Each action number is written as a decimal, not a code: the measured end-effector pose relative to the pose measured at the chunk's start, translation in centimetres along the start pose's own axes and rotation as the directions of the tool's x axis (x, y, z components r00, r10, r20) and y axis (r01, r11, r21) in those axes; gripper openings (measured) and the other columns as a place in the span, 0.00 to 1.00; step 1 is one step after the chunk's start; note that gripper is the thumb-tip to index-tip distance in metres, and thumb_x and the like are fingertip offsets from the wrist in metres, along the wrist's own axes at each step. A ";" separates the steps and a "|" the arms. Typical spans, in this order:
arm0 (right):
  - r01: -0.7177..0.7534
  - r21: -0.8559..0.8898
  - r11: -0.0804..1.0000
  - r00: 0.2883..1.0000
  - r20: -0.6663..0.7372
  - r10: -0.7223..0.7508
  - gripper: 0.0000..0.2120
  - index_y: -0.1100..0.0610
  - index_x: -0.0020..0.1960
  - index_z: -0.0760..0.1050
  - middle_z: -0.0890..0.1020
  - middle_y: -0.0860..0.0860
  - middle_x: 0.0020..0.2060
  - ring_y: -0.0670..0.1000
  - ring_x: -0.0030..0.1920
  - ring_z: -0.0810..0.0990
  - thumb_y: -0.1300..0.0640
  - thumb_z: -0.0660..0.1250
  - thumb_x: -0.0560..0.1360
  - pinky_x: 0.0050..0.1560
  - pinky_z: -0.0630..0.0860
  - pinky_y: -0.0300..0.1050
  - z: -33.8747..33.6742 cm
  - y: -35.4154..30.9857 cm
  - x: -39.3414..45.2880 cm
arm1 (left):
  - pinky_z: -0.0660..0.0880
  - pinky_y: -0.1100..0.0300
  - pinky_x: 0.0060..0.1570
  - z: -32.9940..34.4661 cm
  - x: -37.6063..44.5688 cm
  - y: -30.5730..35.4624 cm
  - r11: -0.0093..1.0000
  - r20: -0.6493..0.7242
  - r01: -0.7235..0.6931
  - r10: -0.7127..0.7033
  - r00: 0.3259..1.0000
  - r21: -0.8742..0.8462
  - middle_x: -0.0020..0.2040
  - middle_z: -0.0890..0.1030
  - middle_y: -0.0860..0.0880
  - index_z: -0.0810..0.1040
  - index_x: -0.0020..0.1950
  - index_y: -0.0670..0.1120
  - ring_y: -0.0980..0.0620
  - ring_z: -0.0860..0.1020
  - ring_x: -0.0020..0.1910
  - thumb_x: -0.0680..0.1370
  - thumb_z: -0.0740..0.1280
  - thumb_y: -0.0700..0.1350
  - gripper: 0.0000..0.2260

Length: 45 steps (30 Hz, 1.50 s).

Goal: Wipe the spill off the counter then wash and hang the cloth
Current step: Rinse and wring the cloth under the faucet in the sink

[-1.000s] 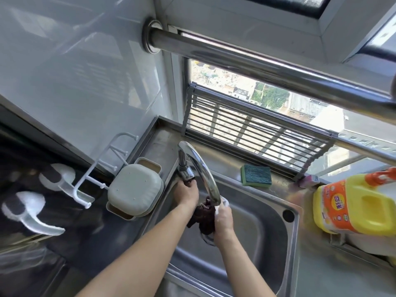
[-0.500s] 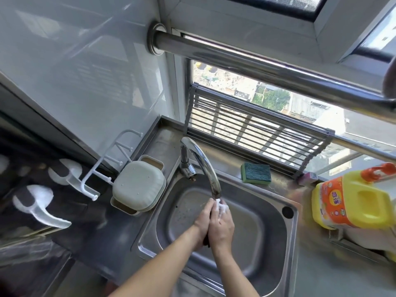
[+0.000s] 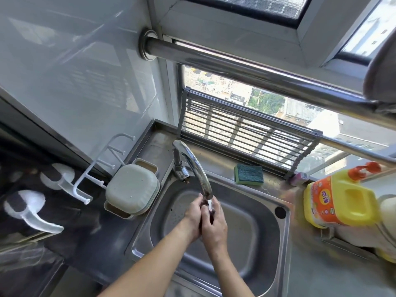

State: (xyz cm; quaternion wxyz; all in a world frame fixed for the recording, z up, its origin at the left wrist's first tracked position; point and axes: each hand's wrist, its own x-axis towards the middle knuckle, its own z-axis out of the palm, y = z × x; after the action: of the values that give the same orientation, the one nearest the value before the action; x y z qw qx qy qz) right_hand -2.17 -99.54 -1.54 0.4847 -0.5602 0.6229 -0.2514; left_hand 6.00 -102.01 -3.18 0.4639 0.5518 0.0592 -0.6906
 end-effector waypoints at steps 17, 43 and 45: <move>-0.219 0.042 0.975 0.950 -0.219 0.223 0.17 0.57 0.32 0.69 0.77 0.52 0.28 0.59 0.35 0.75 0.52 0.65 0.78 0.39 0.65 0.47 -0.7 -0.5 4.4 | 0.79 0.60 0.46 1.4 -1.2 -1.9 0.996 0.066 0.080 -0.082 0.994 0.038 0.45 0.86 0.47 0.83 0.50 0.47 0.50 0.83 0.47 0.83 0.54 0.60 0.23; -0.175 0.261 0.949 0.984 0.063 0.164 0.10 0.39 0.57 0.76 0.83 0.49 0.54 0.50 0.57 0.82 0.45 0.66 0.76 0.62 0.77 0.54 1.9 0.1 3.5 | 0.77 0.66 0.45 -0.7 2.3 -1.1 0.876 -0.192 -0.236 0.341 0.920 0.421 0.43 0.84 0.49 0.81 0.47 0.46 0.45 0.83 0.49 0.86 0.58 0.45 0.14; -0.113 0.182 0.977 0.993 -0.010 0.117 0.05 0.40 0.50 0.74 0.82 0.48 0.47 0.51 0.50 0.81 0.50 0.67 0.79 0.56 0.78 0.58 1.4 -0.3 3.6 | 0.72 0.67 0.37 -0.2 1.8 -0.8 0.828 -0.233 -0.215 0.379 0.896 0.518 0.43 0.84 0.47 0.77 0.42 0.48 0.43 0.83 0.51 0.86 0.58 0.42 0.15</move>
State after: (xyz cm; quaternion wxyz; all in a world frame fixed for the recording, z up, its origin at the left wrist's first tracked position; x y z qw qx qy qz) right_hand -0.44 -102.65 -3.04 0.5409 -0.4743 0.6338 -0.2840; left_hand 5.68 -102.50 -5.07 0.3996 0.7576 -0.1253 -0.5007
